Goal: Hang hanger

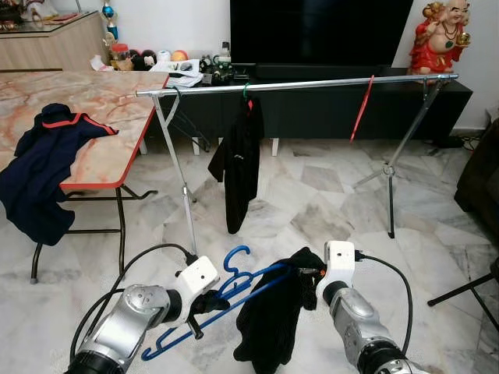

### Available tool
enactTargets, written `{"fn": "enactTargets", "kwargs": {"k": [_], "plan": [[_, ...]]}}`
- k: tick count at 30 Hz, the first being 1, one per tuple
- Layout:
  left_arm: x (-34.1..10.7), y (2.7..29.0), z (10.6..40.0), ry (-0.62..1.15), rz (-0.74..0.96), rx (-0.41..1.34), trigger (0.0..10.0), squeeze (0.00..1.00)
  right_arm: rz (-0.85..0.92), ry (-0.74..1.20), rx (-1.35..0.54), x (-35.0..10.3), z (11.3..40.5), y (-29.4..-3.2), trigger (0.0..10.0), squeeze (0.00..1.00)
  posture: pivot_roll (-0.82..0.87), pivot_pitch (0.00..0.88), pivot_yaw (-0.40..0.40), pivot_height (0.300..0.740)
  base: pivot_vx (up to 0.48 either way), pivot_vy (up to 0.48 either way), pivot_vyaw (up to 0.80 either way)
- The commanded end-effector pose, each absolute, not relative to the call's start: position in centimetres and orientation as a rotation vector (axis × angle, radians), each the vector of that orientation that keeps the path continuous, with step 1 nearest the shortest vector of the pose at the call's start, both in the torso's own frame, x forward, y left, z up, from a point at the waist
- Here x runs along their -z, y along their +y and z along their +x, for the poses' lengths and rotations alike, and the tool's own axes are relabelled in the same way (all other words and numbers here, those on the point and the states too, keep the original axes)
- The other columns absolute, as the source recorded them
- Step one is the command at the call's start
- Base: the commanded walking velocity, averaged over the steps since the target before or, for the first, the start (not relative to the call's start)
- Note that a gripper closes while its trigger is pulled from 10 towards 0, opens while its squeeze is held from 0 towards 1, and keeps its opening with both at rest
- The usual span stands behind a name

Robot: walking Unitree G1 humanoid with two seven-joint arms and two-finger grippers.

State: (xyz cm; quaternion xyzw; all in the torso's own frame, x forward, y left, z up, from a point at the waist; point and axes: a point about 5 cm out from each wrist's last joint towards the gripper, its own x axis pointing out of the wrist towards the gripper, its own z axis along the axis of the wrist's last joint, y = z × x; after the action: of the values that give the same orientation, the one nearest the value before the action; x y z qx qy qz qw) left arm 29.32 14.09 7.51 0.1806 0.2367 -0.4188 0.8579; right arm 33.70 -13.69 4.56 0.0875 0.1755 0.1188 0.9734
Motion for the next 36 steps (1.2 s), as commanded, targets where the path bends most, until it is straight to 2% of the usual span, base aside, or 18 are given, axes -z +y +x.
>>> {"fn": "enactTargets", "kwargs": {"k": [1,6,9,14,16,20,24,27,36], "plan": [[-7.5,14.5,29.5,0.501,0.389,0.859,10.0,0.00,0.162,0.304,-0.324,-5.7,34.2,-12.7,10.0,0.00,0.14,0.000,-0.024,0.740,0.000,0.000,0.00],[-7.5,14.4,29.5,0.496,0.385,0.861,10.0,0.00,0.175,0.300,-0.415,-6.1,34.1,-11.9,10.0,0.00,0.14,0.000,-0.024,0.740,0.000,0.000,0.00],[-7.6,14.3,29.6,0.486,0.377,0.862,10.0,0.00,0.118,0.294,-0.507,-6.2,33.8,-11.4,10.0,0.00,0.14,0.000,-0.025,0.740,0.000,0.000,0.00],[-7.8,14.1,29.9,0.467,0.363,0.854,10.0,0.00,0.108,0.342,-0.512,-6.0,33.5,-12.1,10.0,0.00,0.13,0.000,-0.025,0.740,0.000,0.000,0.00],[-7.8,14.0,29.9,0.462,0.352,0.861,10.0,0.00,0.086,0.340,-0.618,-6.2,32.8,-11.7,10.0,0.00,0.13,0.000,-0.023,0.740,0.000,0.000,0.00],[-7.9,14.0,30.0,0.453,0.354,0.847,10.0,0.00,0.022,0.378,-0.696,-6.0,32.1,-12.0,10.0,0.00,0.13,0.000,-0.025,0.740,0.000,0.000,0.00],[-7.8,14.0,30.2,0.459,0.359,0.824,10.0,0.00,0.004,0.373,-0.620,-6.4,32.7,-12.7,10.0,0.00,0.12,0.000,-0.025,0.740,0.000,0.000,0.00],[-7.6,14.1,30.3,0.473,0.374,0.819,10.0,0.00,0.034,0.377,-0.372,-6.9,34.0,-15.1,10.0,0.00,0.12,0.000,-0.026,0.740,0.000,0.000,0.00],[-7.5,14.5,30.4,0.478,0.394,0.798,10.0,0.00,-0.001,0.406,-0.340,-6.6,33.8,-15.6,10.0,0.00,0.12,0.000,-0.031,0.740,0.000,0.000,0.00]]}}
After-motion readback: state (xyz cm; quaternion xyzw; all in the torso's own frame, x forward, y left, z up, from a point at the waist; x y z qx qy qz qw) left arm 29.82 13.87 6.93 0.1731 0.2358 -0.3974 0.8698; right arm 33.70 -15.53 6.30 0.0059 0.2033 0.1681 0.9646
